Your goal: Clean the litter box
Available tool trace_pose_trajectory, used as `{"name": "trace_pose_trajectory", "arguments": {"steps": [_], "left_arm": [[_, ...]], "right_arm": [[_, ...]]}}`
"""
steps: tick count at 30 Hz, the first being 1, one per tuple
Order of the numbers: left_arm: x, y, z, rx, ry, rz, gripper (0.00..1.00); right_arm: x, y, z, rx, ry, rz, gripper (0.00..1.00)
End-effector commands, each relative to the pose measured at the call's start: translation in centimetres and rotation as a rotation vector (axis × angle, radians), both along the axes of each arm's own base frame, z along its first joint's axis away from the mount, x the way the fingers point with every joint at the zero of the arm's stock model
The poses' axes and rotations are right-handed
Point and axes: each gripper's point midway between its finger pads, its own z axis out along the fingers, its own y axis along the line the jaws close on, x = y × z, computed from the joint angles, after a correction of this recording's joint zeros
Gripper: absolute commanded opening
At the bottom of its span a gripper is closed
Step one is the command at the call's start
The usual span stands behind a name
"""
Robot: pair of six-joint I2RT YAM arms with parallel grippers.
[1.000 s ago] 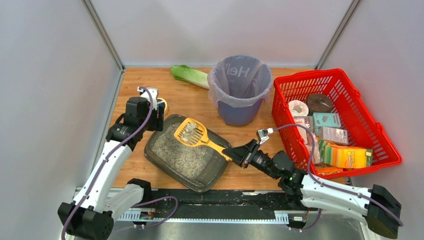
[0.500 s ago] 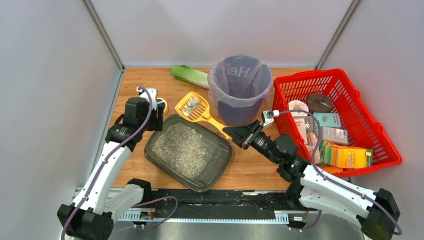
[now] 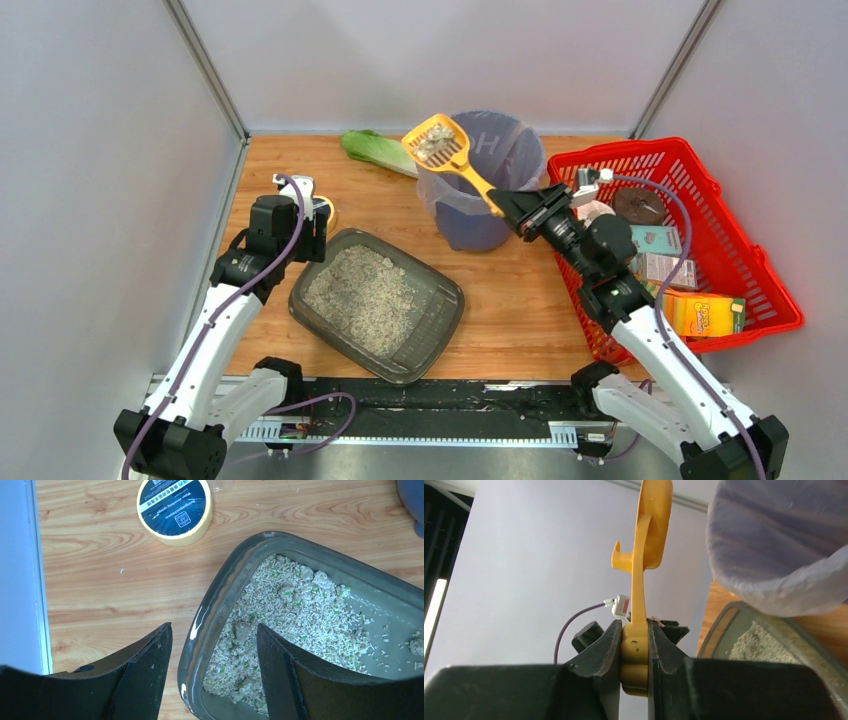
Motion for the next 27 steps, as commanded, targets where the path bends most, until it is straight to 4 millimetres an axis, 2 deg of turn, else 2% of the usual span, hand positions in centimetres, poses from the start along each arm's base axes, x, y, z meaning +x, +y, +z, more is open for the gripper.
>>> {"name": "trace_pose_trajectory", "arguments": {"steps": [1, 2, 3, 5, 6, 9, 11, 12, 13, 16, 20, 22, 23, 25, 26, 27], "left_arm": [[0.3, -0.1, 0.6, -0.004, -0.030, -0.004, 0.71], [0.3, -0.1, 0.6, -0.003, -0.030, -0.003, 0.71], [0.3, -0.1, 0.7, -0.004, -0.031, -0.004, 0.71], [0.3, -0.2, 0.7, -0.009, -0.032, -0.007, 0.71], [0.3, -0.2, 0.6, -0.006, -0.028, -0.008, 0.71], [0.3, -0.3, 0.6, -0.011, -0.027, -0.012, 0.71], [0.3, -0.4, 0.4, -0.013, -0.019, -0.014, 0.71], [0.4, -0.5, 0.4, -0.016, -0.016, -0.018, 0.71], [0.4, -0.5, 0.5, -0.019, -0.020, -0.019, 0.71], [0.5, -0.5, 0.4, -0.014, -0.018, -0.016, 0.71], [0.4, -0.5, 0.1, -0.011, -0.006, -0.016, 0.71], [0.4, -0.4, 0.2, -0.011, -0.011, -0.014, 0.71], [0.4, -0.4, 0.3, -0.010, -0.014, -0.014, 0.71], [0.3, -0.4, 0.4, -0.011, -0.019, -0.014, 0.71], [0.3, -0.4, 0.4, -0.013, -0.019, -0.014, 0.71], [0.3, -0.4, 0.5, -0.015, -0.023, -0.016, 0.71]], "right_arm": [[-0.3, -3.1, 3.5, -0.068, -0.094, -0.047, 0.00], [-0.5, -3.6, 3.6, -0.074, -0.100, -0.048, 0.00], [0.3, -4.9, 3.1, -0.082, -0.086, -0.089, 0.00], [0.3, -5.9, 2.6, -0.089, -0.080, -0.103, 0.00], [0.9, -7.0, 2.1, -0.106, -0.063, -0.137, 0.00], [1.2, -8.2, 0.5, -0.197, -0.043, -0.161, 0.00], [1.2, -8.3, 0.8, -0.259, -0.068, -0.161, 0.00], [1.7, -8.4, -0.6, -0.346, -0.051, -0.152, 0.00], [1.7, -8.4, 0.3, -0.378, -0.074, -0.146, 0.00], [1.7, -8.0, -0.8, -0.509, -0.095, -0.088, 0.00], [1.3, -7.9, -0.3, -0.610, -0.164, -0.072, 0.00], [0.8, -7.2, -0.9, -0.665, -0.170, -0.044, 0.00], [1.1, -7.6, -1.0, -0.723, -0.186, -0.071, 0.00], [0.7, -7.1, -1.3, -0.796, -0.183, -0.061, 0.00], [1.2, -7.9, -1.6, -0.872, -0.189, -0.107, 0.00], [0.8, -7.5, -1.5, -0.906, -0.191, -0.095, 0.00]]}}
